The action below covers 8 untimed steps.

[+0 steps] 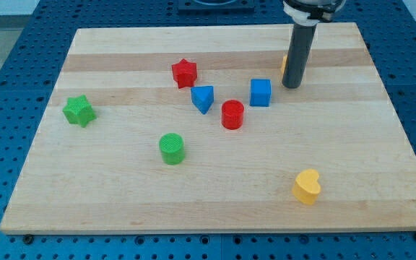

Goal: Push the yellow heart at the bottom right side of the red circle

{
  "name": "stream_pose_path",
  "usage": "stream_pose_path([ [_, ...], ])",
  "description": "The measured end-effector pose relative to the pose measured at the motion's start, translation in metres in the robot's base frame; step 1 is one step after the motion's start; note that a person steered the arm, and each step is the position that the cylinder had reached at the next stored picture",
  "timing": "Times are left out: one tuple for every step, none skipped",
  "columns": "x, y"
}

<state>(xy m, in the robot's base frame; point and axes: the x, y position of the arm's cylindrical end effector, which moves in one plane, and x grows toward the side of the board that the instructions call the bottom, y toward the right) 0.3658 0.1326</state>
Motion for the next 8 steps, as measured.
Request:
stream_pose_path([
  [0.012,0.000],
  [0.026,0.000],
  [0.056,0.002],
  [0.079,0.008],
  [0.092,0.018],
  [0.111,0.027],
  [0.131,0.027],
  [0.153,0.028],
])
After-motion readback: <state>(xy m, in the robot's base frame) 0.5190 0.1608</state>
